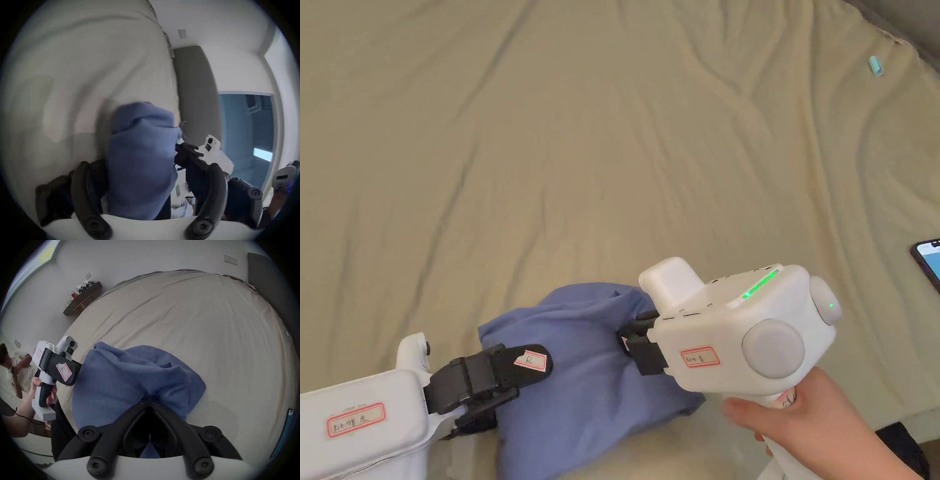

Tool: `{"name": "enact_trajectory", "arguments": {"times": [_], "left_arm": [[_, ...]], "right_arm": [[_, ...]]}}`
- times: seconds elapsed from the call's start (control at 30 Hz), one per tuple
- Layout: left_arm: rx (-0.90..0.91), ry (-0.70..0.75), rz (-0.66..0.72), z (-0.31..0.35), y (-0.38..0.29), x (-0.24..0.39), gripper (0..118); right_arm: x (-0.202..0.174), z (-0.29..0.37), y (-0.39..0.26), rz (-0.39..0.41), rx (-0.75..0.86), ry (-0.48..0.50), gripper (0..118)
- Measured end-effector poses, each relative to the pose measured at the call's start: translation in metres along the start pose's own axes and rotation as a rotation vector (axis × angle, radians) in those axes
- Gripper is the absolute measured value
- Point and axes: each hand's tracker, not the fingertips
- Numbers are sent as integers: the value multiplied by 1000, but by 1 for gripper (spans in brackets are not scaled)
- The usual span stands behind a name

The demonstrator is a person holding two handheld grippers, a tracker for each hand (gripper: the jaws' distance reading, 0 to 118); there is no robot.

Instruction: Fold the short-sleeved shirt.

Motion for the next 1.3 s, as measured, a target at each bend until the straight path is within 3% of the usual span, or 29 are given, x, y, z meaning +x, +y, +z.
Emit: {"name": "enact_trajectory", "arguments": {"times": [0.1, 0.13, 0.17, 0.23, 0.4, 0.5, 0.7, 0.9, 1.03, 1.1, 1.13, 1.2, 1.27, 1.3], "left_arm": [[3, 19, -55, -9, 1, 4, 99], [-3, 30, -62, -10, 0, 6, 83], [-3, 110, -111, -9, 0, 6, 56], [-9, 69, -58, 0, 2, -2, 49], [18, 101, -86, 24, 8, 12, 48], [31, 124, -115, 73, 18, 19, 47], [78, 407, -177, 210, 30, 27, 47], [129, 680, -98, 333, 53, 6, 47], [109, 767, -60, 372, 62, -19, 47], [114, 779, 33, 382, 66, -36, 47], [130, 791, 85, 385, 65, -44, 51], [174, 943, 100, 387, 60, -51, 86], [254, 1058, -4, 391, 51, -48, 90], [312, 1009, 10, 396, 44, -43, 90]], "right_arm": [[4, 0, 1, -16, 2, 15, 2], [6, 0, 1, -19, 4, 18, 2], [7, 1, 1, -23, 6, 20, 2], [8, 3, 1, -37, 12, 48, 2], [-5, 21, 8, -68, 80, 87, 2], [-20, 36, 16, -56, 121, 107, 2], [-59, 45, 31, -1, 160, 132, 2], [-102, 26, 44, 68, 133, 153, 2], [-123, 14, 49, 95, 104, 160, 2], [-130, 10, 50, 114, 92, 149, 2], [-129, 8, 51, 118, 88, 147, 2], [-132, 6, 52, 123, 80, 150, 2], [-131, 8, 53, 126, 81, 153, 2], [-131, 11, 54, 128, 86, 152, 2]]}}
